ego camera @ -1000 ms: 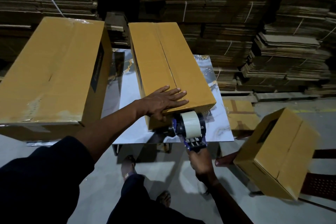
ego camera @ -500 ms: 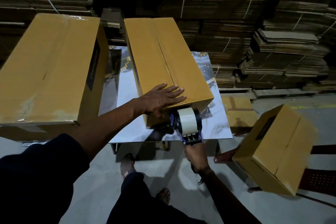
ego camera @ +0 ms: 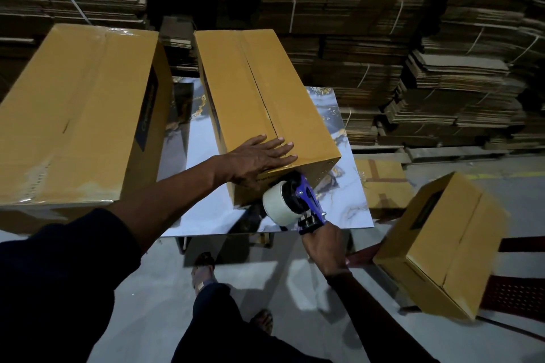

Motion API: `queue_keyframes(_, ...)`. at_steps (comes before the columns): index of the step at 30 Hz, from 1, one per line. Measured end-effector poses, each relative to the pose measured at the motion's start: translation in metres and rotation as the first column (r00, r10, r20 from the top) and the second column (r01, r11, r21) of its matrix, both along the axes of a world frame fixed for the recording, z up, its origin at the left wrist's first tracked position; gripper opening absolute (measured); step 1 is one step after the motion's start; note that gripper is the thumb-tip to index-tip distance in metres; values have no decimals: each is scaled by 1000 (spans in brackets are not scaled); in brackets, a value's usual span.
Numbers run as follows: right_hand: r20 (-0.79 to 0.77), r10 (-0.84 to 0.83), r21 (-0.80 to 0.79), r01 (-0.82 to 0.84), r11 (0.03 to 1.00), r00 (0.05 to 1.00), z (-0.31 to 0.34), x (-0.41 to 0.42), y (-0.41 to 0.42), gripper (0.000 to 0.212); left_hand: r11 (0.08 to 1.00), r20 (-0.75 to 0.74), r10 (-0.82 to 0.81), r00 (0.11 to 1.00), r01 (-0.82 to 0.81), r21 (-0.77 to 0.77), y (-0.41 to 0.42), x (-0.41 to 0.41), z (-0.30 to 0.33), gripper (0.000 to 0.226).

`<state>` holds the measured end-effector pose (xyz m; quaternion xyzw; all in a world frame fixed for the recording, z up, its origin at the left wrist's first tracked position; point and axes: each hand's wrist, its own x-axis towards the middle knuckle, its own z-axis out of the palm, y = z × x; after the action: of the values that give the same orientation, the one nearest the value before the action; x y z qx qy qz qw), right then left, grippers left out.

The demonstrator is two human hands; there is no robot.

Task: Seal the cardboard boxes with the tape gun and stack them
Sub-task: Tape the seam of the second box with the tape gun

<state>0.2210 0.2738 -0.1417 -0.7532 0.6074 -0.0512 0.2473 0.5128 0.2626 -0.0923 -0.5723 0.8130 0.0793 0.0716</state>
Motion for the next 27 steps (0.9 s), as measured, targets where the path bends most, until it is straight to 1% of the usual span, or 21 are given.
queue_keyframes(3,33,27,7,-28,1000,999,-2,-6,-5,32,999,-8,-3,1000,3,-39,1,3,-5,119)
queue_keyframes(6,135,62,-1,-62,998,989,-6,-12,-6,20,999,-36,-10,999,8,-48,3,4,-7,111)
queue_keyframes(7,157,68,26,-73,997,985,-9,-15,-6,16,999,-41,-9,999,7,-46,2,4,-6,107)
queue_keyframes(8,173,55,88,-71,994,983,-13,-20,-6,14,999,-40,-4,999,2,-45,2,4,-5,103)
queue_keyframes(9,216,32,146,-65,987,976,-16,-25,-5,17,999,-39,4,999,-6,-46,1,2,-4,101)
queue_keyframes(12,339,-46,198,-24,980,940,-12,-39,-2,21,996,-57,44,997,-48,-73,1,-5,-4,92)
queue_keyframes(14,404,-142,316,8,949,904,-9,-48,-2,16,989,-87,92,992,-101,-112,2,-12,-5,85)
queue_keyframes(16,408,-234,438,35,898,883,-13,-57,0,14,975,-110,166,980,-180,-132,0,-24,-5,80)
queue_keyframes(18,457,-340,484,91,870,822,-22,-66,0,8,952,-95,256,962,-268,-145,-4,-38,-6,78)
queue_keyframes(21,514,-440,533,127,836,736,-19,-69,-2,12,912,-60,364,930,-368,-181,-9,-54,-9,72)
queue_keyframes(22,509,-470,558,140,818,721,-16,-68,-4,18,900,-49,386,921,-387,-198,-9,-58,-11,73)
queue_keyframes(25,508,-508,600,137,788,696,-19,-71,-10,47,882,2,411,912,-397,-255,-7,-65,-16,77)
queue_keyframes(27,518,-543,628,137,766,660,-15,-68,-10,51,870,15,424,906,-403,-286,-5,-71,-18,84)
